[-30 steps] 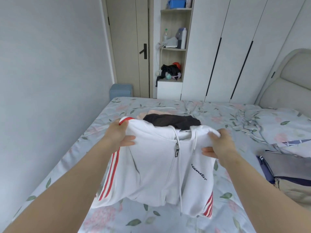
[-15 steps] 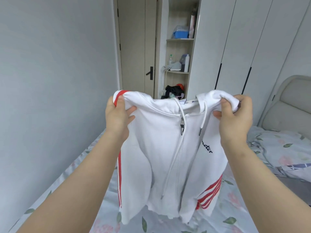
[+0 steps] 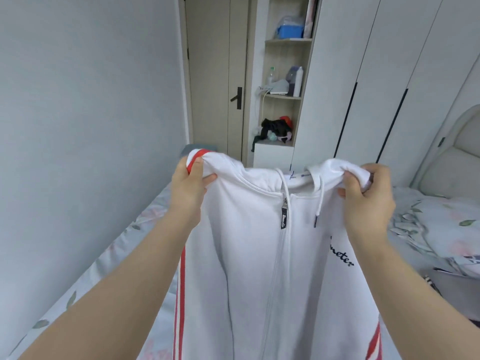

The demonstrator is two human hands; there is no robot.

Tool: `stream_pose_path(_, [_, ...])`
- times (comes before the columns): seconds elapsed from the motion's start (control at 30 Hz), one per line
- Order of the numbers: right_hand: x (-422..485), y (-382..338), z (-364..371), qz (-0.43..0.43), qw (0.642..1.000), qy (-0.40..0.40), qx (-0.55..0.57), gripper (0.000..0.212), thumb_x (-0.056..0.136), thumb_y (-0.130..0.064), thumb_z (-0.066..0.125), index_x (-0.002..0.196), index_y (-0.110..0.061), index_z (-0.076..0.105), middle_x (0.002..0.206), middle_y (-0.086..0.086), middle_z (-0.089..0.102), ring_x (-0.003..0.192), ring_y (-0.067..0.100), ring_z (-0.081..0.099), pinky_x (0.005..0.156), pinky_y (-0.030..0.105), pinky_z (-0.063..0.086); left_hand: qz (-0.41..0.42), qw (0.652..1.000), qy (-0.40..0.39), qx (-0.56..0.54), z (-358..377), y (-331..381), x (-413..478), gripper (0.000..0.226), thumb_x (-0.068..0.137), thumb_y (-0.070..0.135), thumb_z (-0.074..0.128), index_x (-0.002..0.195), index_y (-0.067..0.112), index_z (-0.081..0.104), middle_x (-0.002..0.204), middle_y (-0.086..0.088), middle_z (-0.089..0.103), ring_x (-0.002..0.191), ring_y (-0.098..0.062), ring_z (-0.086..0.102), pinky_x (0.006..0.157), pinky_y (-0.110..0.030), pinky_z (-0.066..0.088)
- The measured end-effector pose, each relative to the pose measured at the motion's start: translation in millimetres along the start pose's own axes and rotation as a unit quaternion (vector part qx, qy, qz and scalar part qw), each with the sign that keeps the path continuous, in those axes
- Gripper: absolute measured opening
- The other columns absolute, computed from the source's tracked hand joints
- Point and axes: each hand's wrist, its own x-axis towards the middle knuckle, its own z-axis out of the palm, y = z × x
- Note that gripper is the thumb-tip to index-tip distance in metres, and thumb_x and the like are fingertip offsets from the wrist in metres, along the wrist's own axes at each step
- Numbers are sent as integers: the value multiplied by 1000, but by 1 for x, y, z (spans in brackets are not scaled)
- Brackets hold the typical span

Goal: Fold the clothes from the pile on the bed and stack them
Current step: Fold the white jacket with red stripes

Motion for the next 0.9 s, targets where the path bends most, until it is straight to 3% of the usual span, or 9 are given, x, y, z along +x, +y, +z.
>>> stream_pose_path(0.17, [-10,86,43,103,992,-52,-42,10,93,-14,54,96,-21,48,76,-12,51,81,23,56,84,51,51,-90,994,-21,66,-13,-86,55,24,102,28,38,124,25,47,121,5,57,100,-17,64,85,-32,40])
stream_pose_path(0.33, [-14,159,88,172,974,-90,-116,8,94,-14,51,98,-20,48,79,-8,54,80,20,54,63,24,40,-163,977,-69,122,-15,-164,118,19,101,28,41,116,29,51,117,9,58,98,-12,64,86,-29,42])
stream_pose_path(0.4, [-25,187,99,209,961,-102,-149,9,94,-13,52,97,-20,48,78,-6,54,76,18,51,59,18,37,-202,961,-101,161,-18,-199,134,19,101,25,41,116,28,53,114,8,60,100,-11,63,89,-30,41])
stream_pose_path(0.47, [-43,216,103,260,939,-129,-187,12,92,-9,54,95,-19,49,75,-8,53,72,18,49,56,16,35,-242,937,-136,212,-26,-237,140,14,100,22,43,100,30,55,104,6,61,95,-11,63,80,-27,44])
stream_pose_path(0.6, [-93,268,95,391,856,-210,-267,12,87,-9,60,93,-17,53,80,1,58,75,26,53,56,21,37,-313,837,-246,374,-52,-317,134,11,96,19,48,90,19,56,89,-6,58,89,-24,57,69,-30,39])
stream_pose_path(0.7, [-123,299,85,488,756,-319,-299,16,82,-10,66,92,-16,54,82,4,59,74,23,55,55,22,36,-401,700,-334,487,-65,-356,122,11,95,17,47,86,18,51,78,-3,50,71,-19,51,60,-25,39])
stream_pose_path(0.8, [-131,320,86,621,639,-369,-264,28,81,-18,70,100,-17,50,76,5,51,54,16,47,46,20,32,-506,556,-383,537,-58,-375,112,17,92,12,44,81,24,43,75,-1,47,48,-9,48,47,-18,34])
stream_pose_path(0.83, [-129,327,89,654,622,-350,-253,30,83,-21,69,104,-18,48,77,7,49,51,17,46,45,19,31,-517,540,-381,544,-53,-380,111,17,91,13,43,79,24,41,76,-1,49,43,-9,48,44,-17,32])
stream_pose_path(0.9, [-124,350,93,670,644,-279,-244,37,86,-24,65,117,-16,45,78,8,49,51,20,47,48,21,34,-512,569,-350,540,-40,-397,112,2,91,21,47,94,21,47,87,-3,57,49,-13,57,44,-17,36])
